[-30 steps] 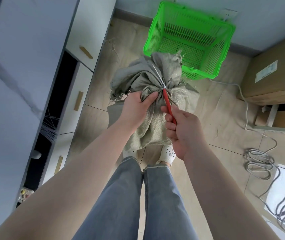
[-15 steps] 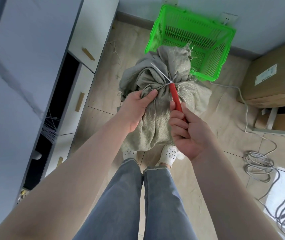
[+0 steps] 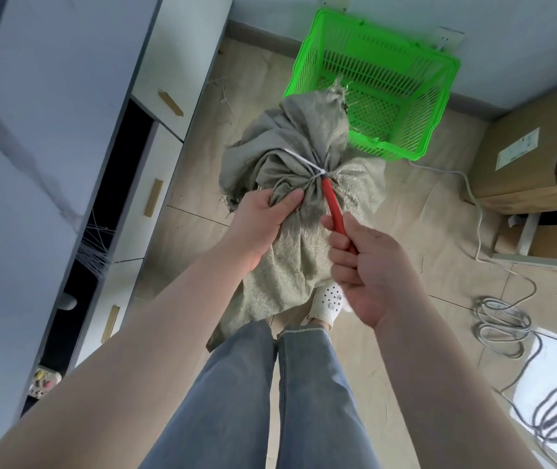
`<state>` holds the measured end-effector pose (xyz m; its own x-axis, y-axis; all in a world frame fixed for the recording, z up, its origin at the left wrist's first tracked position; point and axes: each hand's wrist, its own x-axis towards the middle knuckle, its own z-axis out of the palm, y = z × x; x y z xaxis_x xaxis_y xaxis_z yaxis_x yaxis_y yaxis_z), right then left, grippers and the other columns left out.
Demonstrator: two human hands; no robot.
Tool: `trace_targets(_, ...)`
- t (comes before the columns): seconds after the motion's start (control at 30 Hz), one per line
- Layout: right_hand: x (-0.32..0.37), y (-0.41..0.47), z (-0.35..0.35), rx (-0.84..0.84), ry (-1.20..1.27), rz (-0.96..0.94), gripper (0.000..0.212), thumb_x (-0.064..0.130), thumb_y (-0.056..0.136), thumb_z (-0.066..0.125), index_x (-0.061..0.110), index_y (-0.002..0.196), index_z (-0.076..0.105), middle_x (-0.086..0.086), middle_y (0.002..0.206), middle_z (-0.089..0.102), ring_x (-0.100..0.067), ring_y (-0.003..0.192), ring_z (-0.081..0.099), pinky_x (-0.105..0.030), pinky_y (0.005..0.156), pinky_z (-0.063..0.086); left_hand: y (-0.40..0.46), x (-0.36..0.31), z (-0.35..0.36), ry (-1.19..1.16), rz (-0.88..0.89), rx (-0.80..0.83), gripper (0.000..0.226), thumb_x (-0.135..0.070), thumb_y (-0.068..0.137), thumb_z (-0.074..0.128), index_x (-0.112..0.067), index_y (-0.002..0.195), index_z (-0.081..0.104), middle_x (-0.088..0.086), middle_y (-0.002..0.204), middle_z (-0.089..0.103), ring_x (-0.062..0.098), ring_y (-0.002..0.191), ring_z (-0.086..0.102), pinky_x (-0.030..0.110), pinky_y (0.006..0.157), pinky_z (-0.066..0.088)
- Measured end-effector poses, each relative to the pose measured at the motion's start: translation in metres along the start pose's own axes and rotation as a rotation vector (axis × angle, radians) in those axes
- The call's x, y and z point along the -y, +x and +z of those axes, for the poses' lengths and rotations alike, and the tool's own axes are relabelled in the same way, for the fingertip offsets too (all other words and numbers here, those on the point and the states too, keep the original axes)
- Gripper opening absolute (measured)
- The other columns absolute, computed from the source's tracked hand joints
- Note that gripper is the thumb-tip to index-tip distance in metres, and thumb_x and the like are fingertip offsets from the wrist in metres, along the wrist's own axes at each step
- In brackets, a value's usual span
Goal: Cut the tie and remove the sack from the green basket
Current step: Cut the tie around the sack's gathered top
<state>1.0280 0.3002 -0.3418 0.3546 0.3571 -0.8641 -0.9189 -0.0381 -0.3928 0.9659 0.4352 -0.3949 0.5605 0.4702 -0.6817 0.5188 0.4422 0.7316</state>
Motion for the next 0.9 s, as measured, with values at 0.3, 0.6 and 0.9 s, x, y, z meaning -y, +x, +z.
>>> trace_targets(0.3, 0.0, 0.003, 0.0, -0.2, -0.568, -0.407, 0.028, 0.019, 0.101, 0.049, 0.011, 0.083, 0.069, 0.0, 0.059, 0.042, -0.005, 0.042, 0.031, -0.017, 0.043, 0.029, -0.003, -0.011, 0.008, 0.234, 0.187, -0.109, 0.045, -0.04, 0.09, 0.064, 0.004, 0.081, 0.063, 0.026, 0.077, 0.065, 0.028, 0.063, 0.057, 0.047, 0.066, 0.051)
trace_targets(0.6, 0.004, -0.001, 0.012, 0.015, 0.071, -0.018, 0.03, 0.024, 0.102, 0.045, 0.003, 0.093, 0.064, 0.006, 0.054, 0.038, -0.001, 0.036, 0.024, -0.011, 0.03, 0.017, -0.003, -0.014, 0.003, 0.291, 0.209, -0.158, 0.035, -0.038, 0.094, 0.059, -0.014, 0.069, 0.058, 0.002, 0.064, 0.059, 0.016, 0.061, 0.051, 0.035, 0.063, 0.044)
trace_targets(0.9, -0.001, 0.009, -0.006, -0.217, -0.76, -0.543, 0.027, 0.028, 0.098, 0.049, 0.02, 0.082, 0.07, 0.005, 0.057, 0.043, -0.014, 0.052, 0.035, -0.033, 0.055, 0.031, -0.005, -0.016, 0.012, 0.273, 0.163, -0.091, 0.035, -0.045, 0.08, 0.073, -0.016, 0.098, 0.07, -0.006, 0.087, 0.073, 0.011, 0.081, 0.068, 0.032, 0.079, 0.056)
